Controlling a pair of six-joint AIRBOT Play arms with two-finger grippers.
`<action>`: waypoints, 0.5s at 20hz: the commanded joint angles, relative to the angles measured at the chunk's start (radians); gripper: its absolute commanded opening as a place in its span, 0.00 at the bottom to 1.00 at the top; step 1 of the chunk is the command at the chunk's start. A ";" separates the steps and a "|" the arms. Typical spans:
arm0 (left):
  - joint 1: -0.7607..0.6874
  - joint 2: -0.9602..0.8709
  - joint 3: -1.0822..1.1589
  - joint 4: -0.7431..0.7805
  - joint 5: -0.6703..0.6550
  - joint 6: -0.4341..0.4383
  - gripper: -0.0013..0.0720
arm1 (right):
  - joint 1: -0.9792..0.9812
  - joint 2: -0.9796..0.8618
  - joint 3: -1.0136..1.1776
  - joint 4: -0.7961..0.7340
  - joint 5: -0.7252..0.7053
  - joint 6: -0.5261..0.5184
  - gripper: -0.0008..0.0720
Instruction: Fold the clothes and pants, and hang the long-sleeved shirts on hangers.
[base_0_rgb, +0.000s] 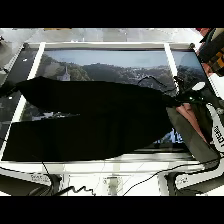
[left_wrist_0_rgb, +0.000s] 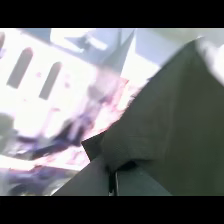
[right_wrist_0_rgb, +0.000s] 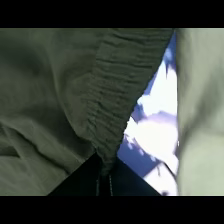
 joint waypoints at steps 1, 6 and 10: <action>0.000 -0.020 0.008 0.176 -0.045 -0.005 0.03 | -0.014 0.029 -0.113 -0.034 -0.062 0.006 0.04; 0.007 -0.106 0.007 0.200 -0.061 -0.021 0.03 | -0.014 0.029 -0.180 -0.005 -0.140 0.007 0.04; 0.009 -0.121 0.018 0.183 -0.082 -0.102 0.03 | -0.014 0.029 -0.180 -0.003 -0.141 0.006 0.04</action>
